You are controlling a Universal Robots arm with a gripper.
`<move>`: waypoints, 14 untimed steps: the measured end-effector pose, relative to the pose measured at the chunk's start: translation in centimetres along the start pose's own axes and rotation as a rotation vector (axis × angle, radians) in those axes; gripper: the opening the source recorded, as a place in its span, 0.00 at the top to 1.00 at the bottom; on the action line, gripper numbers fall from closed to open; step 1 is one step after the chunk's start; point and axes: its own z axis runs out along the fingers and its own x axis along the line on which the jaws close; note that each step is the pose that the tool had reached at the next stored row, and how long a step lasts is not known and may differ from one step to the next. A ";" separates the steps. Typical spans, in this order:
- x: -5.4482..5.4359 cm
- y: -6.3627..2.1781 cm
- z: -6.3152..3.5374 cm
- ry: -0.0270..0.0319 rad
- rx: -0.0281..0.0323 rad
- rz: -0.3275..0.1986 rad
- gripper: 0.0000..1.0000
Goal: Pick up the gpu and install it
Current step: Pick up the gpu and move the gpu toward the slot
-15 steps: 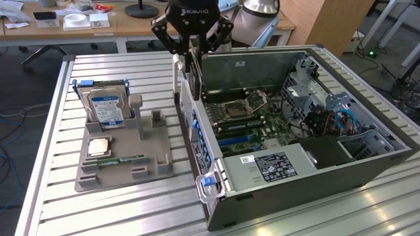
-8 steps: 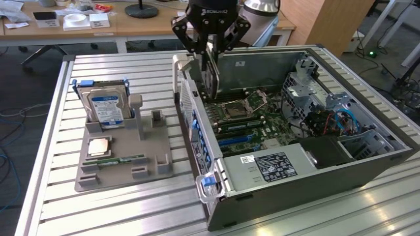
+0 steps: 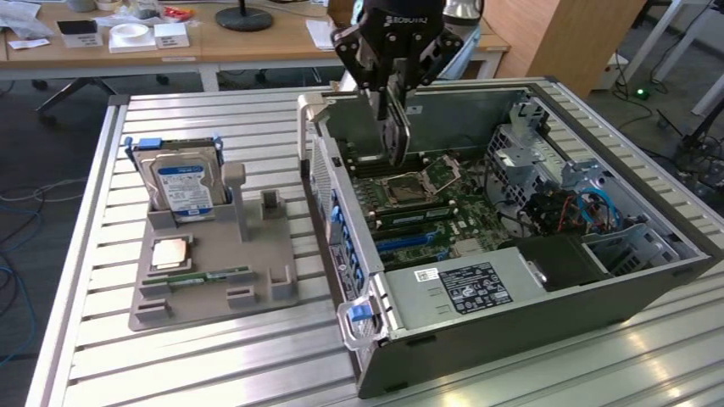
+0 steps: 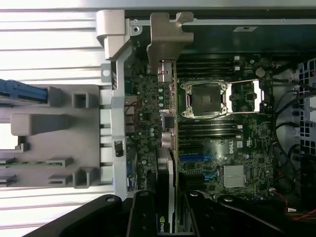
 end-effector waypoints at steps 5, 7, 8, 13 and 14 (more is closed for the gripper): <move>-2.0 0.14 0.09 0.0000 -0.0010 0.000 0.73; -2.8 0.19 0.13 0.0000 -0.0014 0.000 0.73; -3.2 0.21 0.15 0.0000 -0.0014 0.000 0.73; -5.2 0.34 0.23 0.0000 -0.0020 0.000 0.73; -5.6 0.37 0.25 0.0001 -0.0022 0.000 0.73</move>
